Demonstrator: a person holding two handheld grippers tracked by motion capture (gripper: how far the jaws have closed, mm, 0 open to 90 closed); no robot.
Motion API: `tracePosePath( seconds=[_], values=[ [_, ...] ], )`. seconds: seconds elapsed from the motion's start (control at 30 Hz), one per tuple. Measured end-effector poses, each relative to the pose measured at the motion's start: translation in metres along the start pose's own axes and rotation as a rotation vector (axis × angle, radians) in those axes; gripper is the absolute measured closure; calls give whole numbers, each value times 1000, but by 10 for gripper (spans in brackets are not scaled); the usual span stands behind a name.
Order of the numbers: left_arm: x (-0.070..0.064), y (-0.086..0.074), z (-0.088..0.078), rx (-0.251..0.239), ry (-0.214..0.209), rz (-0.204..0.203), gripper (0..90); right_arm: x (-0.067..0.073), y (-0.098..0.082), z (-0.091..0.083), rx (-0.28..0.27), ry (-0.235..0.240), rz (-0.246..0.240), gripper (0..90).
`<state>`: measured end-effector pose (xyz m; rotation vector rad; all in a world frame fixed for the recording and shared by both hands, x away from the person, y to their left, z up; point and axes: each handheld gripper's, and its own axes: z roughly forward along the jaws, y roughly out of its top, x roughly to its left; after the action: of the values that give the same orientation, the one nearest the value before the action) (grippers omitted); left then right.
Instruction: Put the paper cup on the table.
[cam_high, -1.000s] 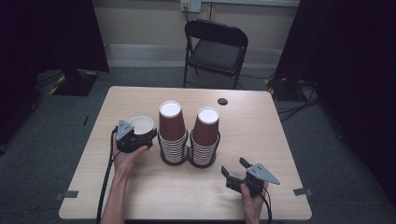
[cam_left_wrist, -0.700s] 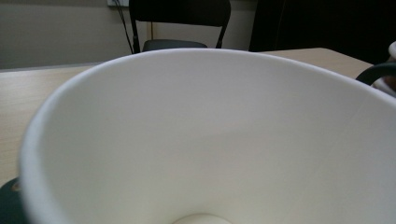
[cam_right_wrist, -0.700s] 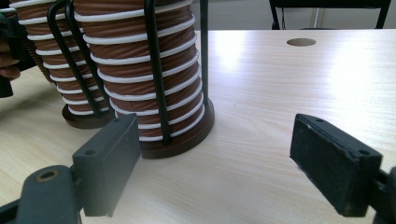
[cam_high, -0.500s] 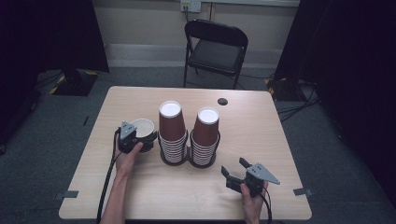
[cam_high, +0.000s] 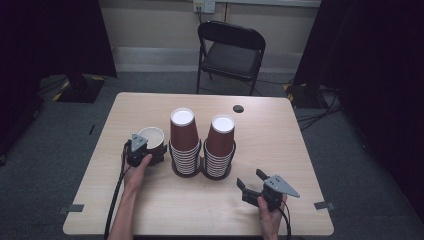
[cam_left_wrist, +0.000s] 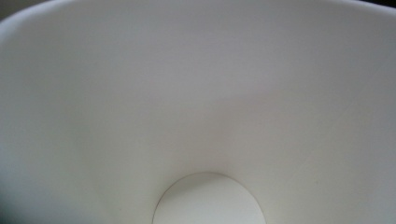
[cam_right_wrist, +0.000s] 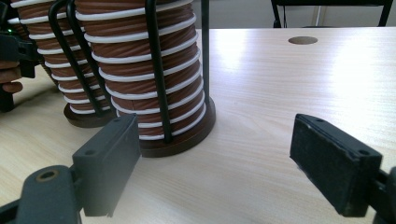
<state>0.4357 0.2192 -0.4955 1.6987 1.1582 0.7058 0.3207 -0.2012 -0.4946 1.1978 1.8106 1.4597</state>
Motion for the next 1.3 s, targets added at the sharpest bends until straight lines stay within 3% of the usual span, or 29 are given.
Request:
tracePosePath(
  seconds=[0.13, 0.27, 0.47, 0.6, 0.7, 0.83, 1.07, 1.2, 1.3],
  values=[
    [0, -1, 0, 39, -3, -35, 143, 0, 0, 0, -1, 0, 0, 155],
    [-2, -2, -3, 83, 19, 0, 152, 0, 0, 0, 1, 1, 3, 155],
    [-5, -4, -6, 111, 29, -26, 154, 0, 0, -1, 3, 1, 7, 155],
    [-6, -5, -9, 155, 68, 6, 156, 0, 0, -1, 3, 1, 9, 155],
    [-6, -6, -13, 147, 62, -14, 155, 0, 0, -1, 2, 1, 8, 155],
    [-6, -9, -17, 145, 66, -11, 156, 0, 0, -1, 1, 2, 9, 155],
    [-5, -12, -25, 139, 38, -6, 155, 0, 0, -1, -1, 2, 12, 155],
    [-5, -15, -31, 111, 22, -34, 155, 0, 0, -1, -1, 3, 13, 154],
    [-4, -15, -35, 117, 21, -22, 156, 0, 0, -1, 0, 3, 13, 155]
  ],
)
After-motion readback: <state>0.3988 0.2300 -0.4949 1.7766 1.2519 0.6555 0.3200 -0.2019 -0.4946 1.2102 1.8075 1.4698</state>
